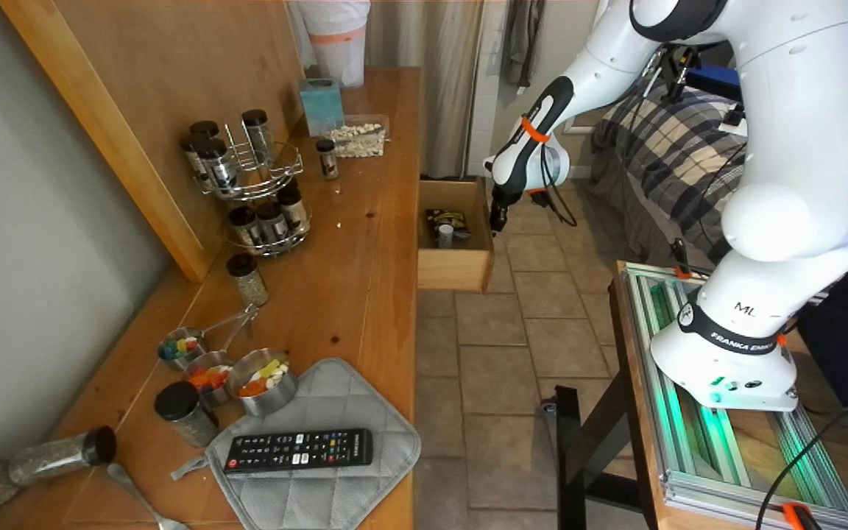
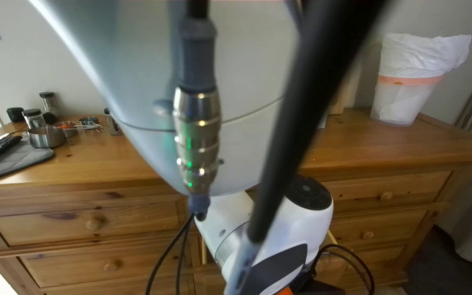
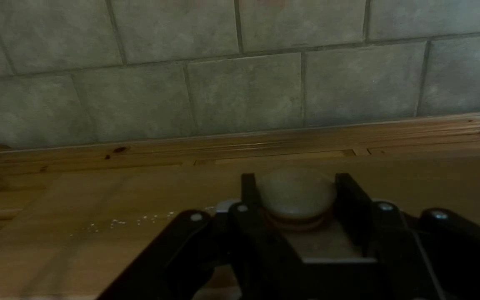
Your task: Open the middle topmost drawer.
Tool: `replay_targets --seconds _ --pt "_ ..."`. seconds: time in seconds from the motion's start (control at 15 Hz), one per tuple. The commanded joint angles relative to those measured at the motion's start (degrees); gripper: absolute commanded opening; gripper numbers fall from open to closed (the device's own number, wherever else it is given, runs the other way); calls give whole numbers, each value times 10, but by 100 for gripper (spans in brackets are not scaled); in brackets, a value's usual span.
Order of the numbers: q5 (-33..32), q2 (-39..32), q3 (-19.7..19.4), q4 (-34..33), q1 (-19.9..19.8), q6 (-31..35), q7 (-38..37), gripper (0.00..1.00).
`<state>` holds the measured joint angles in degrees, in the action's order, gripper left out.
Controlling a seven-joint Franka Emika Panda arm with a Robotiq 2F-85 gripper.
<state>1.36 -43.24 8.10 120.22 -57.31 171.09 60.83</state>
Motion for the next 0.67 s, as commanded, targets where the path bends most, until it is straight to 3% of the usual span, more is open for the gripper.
replay_targets --seconds 0.0,0.6 --pt "-30 2 -22 51 -25 -9 3 25" --pt "-46 12 -46 54 -17 -34 2 25"
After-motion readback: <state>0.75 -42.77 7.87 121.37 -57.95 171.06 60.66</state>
